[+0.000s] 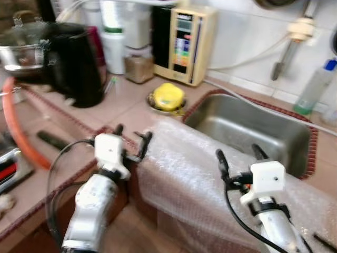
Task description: Kitchen organization
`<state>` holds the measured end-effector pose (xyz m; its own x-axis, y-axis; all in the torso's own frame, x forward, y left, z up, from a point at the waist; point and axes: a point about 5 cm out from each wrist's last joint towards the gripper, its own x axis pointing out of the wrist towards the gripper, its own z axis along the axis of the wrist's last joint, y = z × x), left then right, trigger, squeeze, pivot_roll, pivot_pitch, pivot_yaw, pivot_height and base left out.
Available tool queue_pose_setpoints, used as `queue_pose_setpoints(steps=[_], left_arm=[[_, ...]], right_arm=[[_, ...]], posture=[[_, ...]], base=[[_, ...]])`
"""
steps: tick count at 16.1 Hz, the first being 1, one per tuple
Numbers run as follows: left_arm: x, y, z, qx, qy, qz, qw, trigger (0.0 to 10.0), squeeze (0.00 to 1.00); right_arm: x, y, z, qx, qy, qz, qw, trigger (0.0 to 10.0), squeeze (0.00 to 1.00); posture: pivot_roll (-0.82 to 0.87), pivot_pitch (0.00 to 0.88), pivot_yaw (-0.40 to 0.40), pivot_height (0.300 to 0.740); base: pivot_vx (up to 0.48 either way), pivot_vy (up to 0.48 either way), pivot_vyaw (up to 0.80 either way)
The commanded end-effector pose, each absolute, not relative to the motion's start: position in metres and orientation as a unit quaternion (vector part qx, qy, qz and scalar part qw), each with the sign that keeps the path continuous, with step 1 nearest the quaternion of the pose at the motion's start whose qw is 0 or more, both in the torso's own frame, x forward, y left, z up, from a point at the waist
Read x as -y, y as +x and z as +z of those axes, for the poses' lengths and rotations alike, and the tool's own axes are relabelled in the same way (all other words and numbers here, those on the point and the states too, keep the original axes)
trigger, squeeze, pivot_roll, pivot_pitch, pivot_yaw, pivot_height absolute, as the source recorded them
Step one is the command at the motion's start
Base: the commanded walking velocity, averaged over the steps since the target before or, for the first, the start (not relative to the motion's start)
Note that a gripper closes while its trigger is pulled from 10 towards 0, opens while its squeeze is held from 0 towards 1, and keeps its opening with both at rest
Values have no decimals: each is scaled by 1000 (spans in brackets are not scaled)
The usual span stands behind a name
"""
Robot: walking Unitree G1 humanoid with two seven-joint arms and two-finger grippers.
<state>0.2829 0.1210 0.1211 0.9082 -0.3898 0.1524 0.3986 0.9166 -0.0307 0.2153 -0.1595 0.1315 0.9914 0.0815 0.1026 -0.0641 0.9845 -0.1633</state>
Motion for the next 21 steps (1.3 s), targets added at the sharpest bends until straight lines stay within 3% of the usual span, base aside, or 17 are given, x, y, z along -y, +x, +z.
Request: queue_pose_setpoints(steps=[1,9,21], left_arm=[[-131,284,123,71,-18,-195,978,10000,0],[-130,284,119,62,-19,-202,977,10000,0],[-106,279,107,29,-86,-283,955,10000,0]], right_arm=[[155,217,136,65,-74,42,994,10000,0],[154,217,135,63,-74,46,994,10000,0],[147,202,122,11,-45,85,995,10000,0]], posture=[[64,0,-27,740],[61,0,-24,740],[24,0,-23,740]], base=[[319,0,0],[311,0,0],[0,0,0]])
